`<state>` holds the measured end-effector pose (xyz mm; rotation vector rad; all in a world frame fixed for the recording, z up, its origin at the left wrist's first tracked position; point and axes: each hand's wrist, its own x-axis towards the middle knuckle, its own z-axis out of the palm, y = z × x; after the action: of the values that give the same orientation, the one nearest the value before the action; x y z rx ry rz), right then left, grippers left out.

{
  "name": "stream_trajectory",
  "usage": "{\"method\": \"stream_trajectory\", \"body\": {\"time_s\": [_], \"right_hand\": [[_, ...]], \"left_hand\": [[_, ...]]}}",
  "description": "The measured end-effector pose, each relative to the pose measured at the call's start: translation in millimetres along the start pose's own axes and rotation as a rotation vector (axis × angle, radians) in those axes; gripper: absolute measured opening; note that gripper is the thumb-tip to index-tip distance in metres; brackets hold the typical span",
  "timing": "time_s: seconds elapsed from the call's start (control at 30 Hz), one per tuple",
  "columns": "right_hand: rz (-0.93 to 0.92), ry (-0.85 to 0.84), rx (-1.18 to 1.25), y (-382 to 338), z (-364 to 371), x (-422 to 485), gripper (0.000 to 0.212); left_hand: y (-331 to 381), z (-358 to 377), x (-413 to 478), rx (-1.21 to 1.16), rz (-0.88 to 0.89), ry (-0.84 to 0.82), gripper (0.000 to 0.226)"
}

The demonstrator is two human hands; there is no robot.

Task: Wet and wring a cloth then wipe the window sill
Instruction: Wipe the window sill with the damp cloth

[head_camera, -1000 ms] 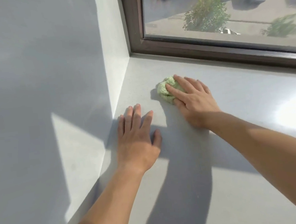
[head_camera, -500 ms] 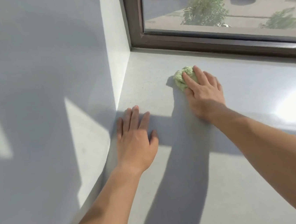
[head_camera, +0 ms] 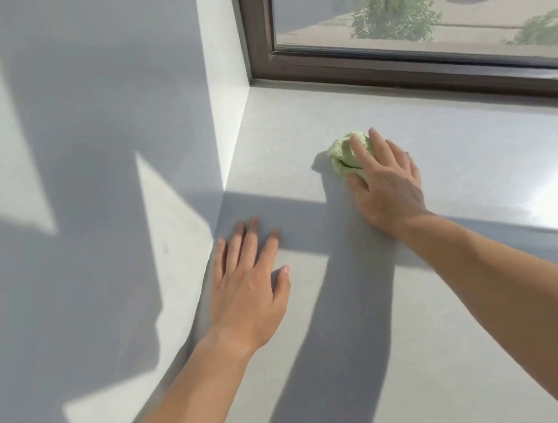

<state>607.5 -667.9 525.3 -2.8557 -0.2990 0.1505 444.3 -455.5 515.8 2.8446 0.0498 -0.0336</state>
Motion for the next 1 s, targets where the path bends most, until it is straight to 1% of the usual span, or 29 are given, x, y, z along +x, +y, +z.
{"method": "stream_trajectory", "body": {"time_s": [0.03,0.1,0.27,0.33,0.4,0.43,0.47,0.57,0.6,0.63,0.67,0.8,0.87,0.9,0.93,1.0], "right_hand": [[0.062,0.013,0.002,-3.6,0.2,7.3,0.053],[0.065,-0.006,-0.032,-20.3,6.5,0.6,0.05],[-0.277,-0.054,-0.068,-54.8,24.2,-78.2,0.049],[-0.376,-0.099,-0.061,-49.5,24.3,-89.4,0.048],[-0.414,-0.129,-0.067,-34.5,15.9,-77.0,0.048],[-0.386,-0.117,-0.07,-25.1,11.1,-64.6,0.048],[-0.318,-0.099,-0.075,-14.9,6.1,-49.5,0.048],[0.005,-0.076,-0.022,2.0,-5.6,-5.5,0.049],[0.059,-0.055,-0.016,-0.7,-4.7,-0.7,0.049],[0.06,-0.038,-0.024,-8.1,-1.0,-3.3,0.05],[0.014,-0.024,-0.03,-17.9,5.2,-11.8,0.051],[-0.326,-0.021,-0.064,-45.7,28.0,-79.2,0.048],[-0.422,-0.075,-0.065,-38.2,24.9,-83.2,0.048],[-0.412,-0.082,-0.074,-30.6,21.8,-74.9,0.048],[-0.351,-0.071,-0.082,-22.2,19.0,-63.4,0.048],[-0.123,-0.038,-0.057,-7.8,12.2,-37.8,0.049]], "left_hand": [[-0.2,-0.7,0.4,0.003,-0.002,0.001,0.055],[1.1,-0.9,0.6,0.002,-0.013,-0.001,0.056],[0.8,-0.4,-16.7,0.009,-0.04,0.013,0.057],[0.7,-1.2,-24.2,0.029,-0.043,0.01,0.059],[1.4,-1.1,-26.1,0.038,-0.054,0.003,0.061],[2.1,-0.4,-24.8,0.042,-0.061,-0.001,0.062],[2.9,0.9,-22.9,0.046,-0.067,-0.005,0.063],[3.1,4.4,-15.6,0.064,-0.079,0.001,0.065],[2.6,5.5,-13.5,0.071,-0.08,0.001,0.065],[1.7,6.1,-12.2,0.072,-0.081,0.001,0.065],[0.4,6.4,-11.0,0.067,-0.082,0.003,0.065],[-1.7,5.9,-7.5,0.062,-0.08,0.01,0.064],[-3.7,6.3,-6.6,0.078,-0.079,0.001,0.064],[-4.8,6.3,-6.4,0.087,-0.08,-0.006,0.064],[-5.7,6.0,-6.7,0.092,-0.081,-0.013,0.064],[-7.0,5.1,-7.3,0.087,-0.08,-0.022,0.064]]}}
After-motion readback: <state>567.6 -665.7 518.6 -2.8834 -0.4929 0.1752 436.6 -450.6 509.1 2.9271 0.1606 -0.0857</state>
